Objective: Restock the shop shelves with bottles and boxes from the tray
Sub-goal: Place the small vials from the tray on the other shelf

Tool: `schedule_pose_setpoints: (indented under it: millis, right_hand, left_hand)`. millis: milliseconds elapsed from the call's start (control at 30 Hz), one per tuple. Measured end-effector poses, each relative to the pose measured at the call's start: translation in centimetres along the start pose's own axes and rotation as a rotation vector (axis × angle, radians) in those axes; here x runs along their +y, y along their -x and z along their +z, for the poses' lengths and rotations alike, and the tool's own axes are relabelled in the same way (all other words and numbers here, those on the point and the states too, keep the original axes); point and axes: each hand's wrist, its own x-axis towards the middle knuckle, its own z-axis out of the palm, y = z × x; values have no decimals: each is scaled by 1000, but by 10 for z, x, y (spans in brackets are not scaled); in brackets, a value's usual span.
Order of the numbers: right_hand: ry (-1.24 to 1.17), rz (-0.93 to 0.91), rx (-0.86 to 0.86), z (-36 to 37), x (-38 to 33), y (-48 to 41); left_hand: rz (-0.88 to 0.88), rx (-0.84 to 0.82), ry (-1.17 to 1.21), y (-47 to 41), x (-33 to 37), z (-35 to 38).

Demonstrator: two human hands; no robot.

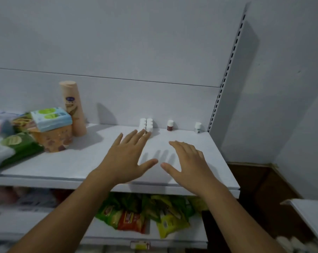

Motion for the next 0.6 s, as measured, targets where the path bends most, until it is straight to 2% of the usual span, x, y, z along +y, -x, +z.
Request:
schedule_pose_setpoints:
  millis: [267, 433, 600]
  right_hand:
    - [-45, -52, -43, 14, 34, 185]
    - [-101, 37, -138, 46, 66, 266]
    - [-131, 156, -256, 86, 91, 307]
  left_hand:
    - [-46, -105, 15, 146, 106, 33]
    - [-90, -227, 80, 203, 151, 82]
    - [-98, -345, 127, 229, 175, 134]
